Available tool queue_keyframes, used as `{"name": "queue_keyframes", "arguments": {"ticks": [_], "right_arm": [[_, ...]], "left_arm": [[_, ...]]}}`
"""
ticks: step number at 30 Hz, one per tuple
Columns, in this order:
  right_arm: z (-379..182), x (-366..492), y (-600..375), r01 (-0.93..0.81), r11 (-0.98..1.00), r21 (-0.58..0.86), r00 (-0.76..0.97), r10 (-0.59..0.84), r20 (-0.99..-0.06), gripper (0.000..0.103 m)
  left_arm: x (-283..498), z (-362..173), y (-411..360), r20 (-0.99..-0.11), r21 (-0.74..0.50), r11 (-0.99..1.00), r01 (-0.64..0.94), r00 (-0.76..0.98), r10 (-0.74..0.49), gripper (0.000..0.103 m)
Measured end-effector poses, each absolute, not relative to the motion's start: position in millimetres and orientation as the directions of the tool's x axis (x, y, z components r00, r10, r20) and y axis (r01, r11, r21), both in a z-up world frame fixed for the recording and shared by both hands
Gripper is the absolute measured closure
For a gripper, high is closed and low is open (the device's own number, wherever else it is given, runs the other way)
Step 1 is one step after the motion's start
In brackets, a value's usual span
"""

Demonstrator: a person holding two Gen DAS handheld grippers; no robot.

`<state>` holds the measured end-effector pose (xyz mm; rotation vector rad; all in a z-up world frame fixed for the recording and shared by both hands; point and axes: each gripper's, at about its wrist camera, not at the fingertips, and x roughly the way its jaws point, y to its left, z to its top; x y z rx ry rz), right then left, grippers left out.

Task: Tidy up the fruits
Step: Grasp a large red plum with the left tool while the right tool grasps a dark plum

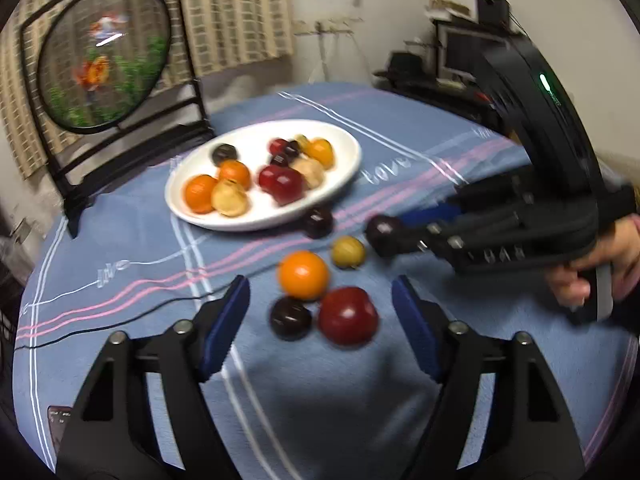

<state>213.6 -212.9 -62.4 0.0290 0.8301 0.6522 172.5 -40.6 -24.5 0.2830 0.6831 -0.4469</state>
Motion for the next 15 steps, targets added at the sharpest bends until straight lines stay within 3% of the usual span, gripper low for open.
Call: {"name": "queue_keyframes", "arguments": {"ticks": [8, 15], "right_arm": [[-63.9, 216.5, -214.0, -0.518, 0.808, 0.280, 0.483, 0.547, -0.684, 0.076], [-61.7, 214.8, -215.8, -0.517, 0.806, 0.288, 0.484, 0.553, -0.678, 0.076]], "left_arm": [[176.3, -36.7, -44.8, -0.701, 0.064, 0.847, 0.527, 0.628, -0.338, 0.056], [179.1, -47.6, -51.2, -0.724, 0.061, 0.837, 0.543, 0.602, -0.338, 0.057]]}}
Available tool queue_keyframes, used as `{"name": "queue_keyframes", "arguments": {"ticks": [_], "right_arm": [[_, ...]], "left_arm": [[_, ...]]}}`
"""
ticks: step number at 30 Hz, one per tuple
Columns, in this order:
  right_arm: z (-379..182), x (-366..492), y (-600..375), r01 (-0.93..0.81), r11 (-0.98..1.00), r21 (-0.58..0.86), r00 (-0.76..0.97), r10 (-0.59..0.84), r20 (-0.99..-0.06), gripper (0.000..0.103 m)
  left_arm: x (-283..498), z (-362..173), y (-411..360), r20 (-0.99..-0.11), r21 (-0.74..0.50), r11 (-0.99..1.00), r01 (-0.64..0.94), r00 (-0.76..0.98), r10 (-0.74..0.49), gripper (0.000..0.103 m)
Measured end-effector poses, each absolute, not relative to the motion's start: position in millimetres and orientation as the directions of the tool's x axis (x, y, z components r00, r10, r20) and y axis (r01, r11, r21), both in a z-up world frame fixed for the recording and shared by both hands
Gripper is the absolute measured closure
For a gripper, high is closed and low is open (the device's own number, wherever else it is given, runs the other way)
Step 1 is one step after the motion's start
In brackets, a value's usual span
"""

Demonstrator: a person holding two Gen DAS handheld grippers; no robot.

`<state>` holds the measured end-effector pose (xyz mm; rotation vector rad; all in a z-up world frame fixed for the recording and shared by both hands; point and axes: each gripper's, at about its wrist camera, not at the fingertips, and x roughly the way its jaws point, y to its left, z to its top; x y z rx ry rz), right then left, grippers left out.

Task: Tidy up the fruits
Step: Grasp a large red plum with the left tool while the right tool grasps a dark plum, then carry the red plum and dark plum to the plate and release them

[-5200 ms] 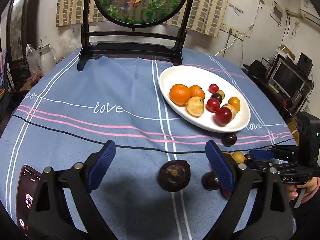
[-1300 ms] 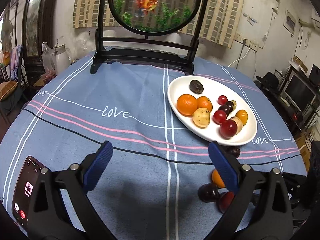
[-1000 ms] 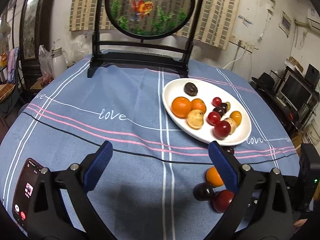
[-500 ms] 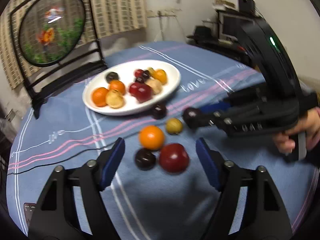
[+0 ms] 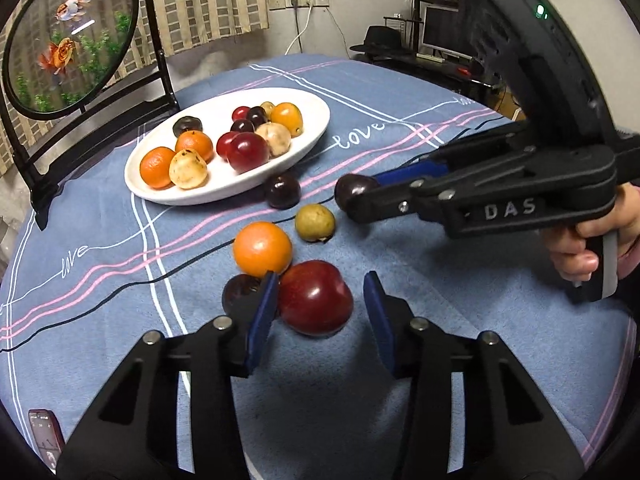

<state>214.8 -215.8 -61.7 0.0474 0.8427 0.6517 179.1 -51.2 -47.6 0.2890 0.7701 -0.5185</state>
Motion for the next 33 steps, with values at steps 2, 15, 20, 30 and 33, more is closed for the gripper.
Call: {"name": "queue_keyframes", "arguments": {"ticks": [2, 15, 20, 30, 33], "right_arm": [[-61.4, 216.0, -216.7, -0.514, 0.806, 0.294, 0.483, 0.555, -0.677, 0.076], [-56.7, 216.2, -219.4, -0.514, 0.802, 0.304, 0.489, 0.566, -0.664, 0.076], [-56.6, 216.0, -219.5, -0.514, 0.803, 0.302, 0.490, 0.564, -0.665, 0.076], [-56.0, 216.1, -220.9, -0.509, 0.806, 0.300, 0.498, 0.561, -0.661, 0.076], [-55.6, 215.8, -221.0, -0.509, 0.807, 0.299, 0.498, 0.559, -0.662, 0.076]], "left_arm": [[179.8, -49.8, -52.3, -0.730, 0.059, 0.835, 0.547, 0.594, -0.338, 0.057], [186.8, -62.6, -55.6, -0.766, 0.020, 0.842, 0.539, 0.549, -0.333, 0.060], [189.6, -61.2, -58.5, -0.761, 0.000, 0.847, 0.532, 0.549, -0.345, 0.059], [191.4, -63.9, -65.9, -0.768, -0.021, 0.849, 0.528, 0.535, -0.353, 0.062], [193.1, -63.2, -66.4, -0.766, -0.031, 0.855, 0.519, 0.537, -0.354, 0.062]]}}
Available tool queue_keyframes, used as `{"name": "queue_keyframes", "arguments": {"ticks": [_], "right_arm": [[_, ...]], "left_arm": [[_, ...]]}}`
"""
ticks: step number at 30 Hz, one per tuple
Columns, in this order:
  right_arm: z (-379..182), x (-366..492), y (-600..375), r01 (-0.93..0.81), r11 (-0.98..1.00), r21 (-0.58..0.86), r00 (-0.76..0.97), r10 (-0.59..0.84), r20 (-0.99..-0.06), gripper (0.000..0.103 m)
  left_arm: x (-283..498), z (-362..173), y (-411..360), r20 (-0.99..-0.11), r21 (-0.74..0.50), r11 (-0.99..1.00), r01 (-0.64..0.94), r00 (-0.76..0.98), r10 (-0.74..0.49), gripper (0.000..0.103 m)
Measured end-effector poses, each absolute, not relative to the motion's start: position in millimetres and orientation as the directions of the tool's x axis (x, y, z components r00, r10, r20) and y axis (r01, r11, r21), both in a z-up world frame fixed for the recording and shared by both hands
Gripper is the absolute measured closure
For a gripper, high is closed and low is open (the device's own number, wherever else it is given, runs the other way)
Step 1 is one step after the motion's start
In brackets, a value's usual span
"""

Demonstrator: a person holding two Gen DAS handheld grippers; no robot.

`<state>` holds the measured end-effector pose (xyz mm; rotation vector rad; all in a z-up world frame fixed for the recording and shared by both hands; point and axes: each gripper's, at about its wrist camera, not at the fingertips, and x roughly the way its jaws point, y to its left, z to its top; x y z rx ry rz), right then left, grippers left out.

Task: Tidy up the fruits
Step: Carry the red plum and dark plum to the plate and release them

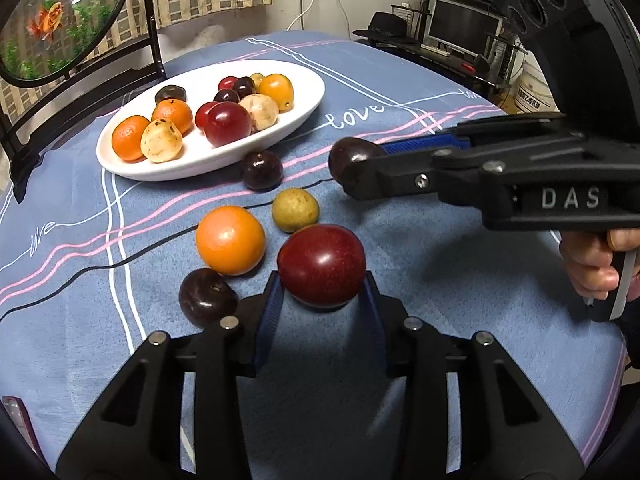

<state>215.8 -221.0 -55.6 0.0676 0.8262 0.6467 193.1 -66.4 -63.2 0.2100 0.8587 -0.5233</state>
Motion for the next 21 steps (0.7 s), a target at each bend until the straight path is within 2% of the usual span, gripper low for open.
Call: {"name": "queue_keyframes", "arguments": {"ticks": [7, 21], "right_arm": [[-54.8, 217.0, -222.6, -0.506, 0.808, 0.301, 0.500, 0.559, -0.661, 0.076], [-53.6, 217.9, -225.0, -0.496, 0.813, 0.305, 0.506, 0.556, -0.659, 0.076]], "left_arm": [[203.5, -63.4, -73.8, -0.765, -0.017, 0.877, 0.480, 0.558, -0.320, 0.058], [198.2, -58.4, -77.2, -0.748, -0.007, 0.872, 0.490, 0.577, -0.330, 0.061]]}}
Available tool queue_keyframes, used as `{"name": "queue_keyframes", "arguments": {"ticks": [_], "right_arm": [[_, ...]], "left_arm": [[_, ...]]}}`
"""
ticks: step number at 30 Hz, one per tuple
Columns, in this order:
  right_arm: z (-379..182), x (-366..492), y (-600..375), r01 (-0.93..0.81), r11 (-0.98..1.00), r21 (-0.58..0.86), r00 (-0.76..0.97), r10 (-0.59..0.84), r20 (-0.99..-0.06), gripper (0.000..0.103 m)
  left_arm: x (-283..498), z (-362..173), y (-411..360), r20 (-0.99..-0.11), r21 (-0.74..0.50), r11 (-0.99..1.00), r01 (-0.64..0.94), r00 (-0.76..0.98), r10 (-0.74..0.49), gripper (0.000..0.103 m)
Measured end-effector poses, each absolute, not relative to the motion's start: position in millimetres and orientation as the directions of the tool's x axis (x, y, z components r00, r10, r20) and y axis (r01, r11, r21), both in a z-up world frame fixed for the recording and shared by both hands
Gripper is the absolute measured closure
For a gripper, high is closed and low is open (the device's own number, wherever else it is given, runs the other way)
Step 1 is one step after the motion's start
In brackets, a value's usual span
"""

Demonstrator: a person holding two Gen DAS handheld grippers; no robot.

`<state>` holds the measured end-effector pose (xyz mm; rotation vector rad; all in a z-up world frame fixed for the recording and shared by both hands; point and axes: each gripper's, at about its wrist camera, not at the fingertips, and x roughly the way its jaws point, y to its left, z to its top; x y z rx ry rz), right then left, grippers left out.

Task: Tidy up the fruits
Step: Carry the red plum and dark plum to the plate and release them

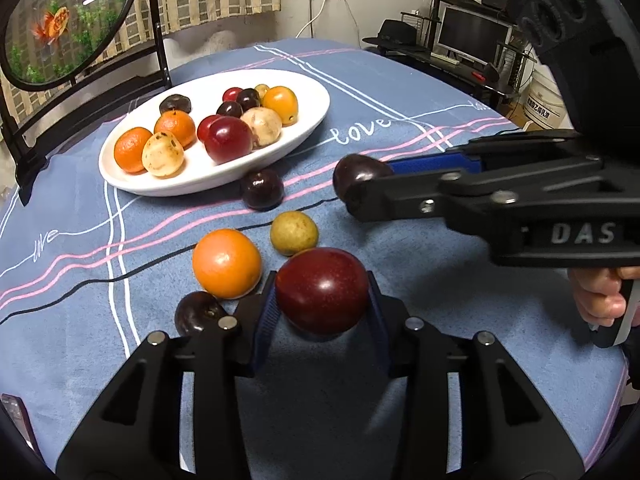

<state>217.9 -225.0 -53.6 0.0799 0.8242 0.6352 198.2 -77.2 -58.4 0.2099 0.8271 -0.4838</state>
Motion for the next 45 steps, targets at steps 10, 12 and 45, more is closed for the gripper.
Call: {"name": "queue_keyframes", "arguments": {"ticks": [10, 12, 45], "right_arm": [[-49.7, 223.0, -233.2, -0.463, 0.833, 0.302, 0.570, 0.541, -0.618, 0.076], [-47.9, 227.8, -238.7, -0.440, 0.838, 0.323, 0.585, 0.541, -0.604, 0.076], [-21.0, 267.9, -212.6, -0.441, 0.879, 0.181, 0.704, 0.463, -0.538, 0.046]], "left_arm": [[189.9, -35.2, -69.4, -0.686, -0.002, 0.883, 0.469, 0.642, -0.342, 0.061], [191.0, -29.4, -66.0, -0.674, -0.001, 0.887, 0.461, 0.655, -0.341, 0.061], [267.0, 18.3, -6.6, -0.579, 0.065, 0.994, 0.089, 0.814, -0.036, 0.012]]}}
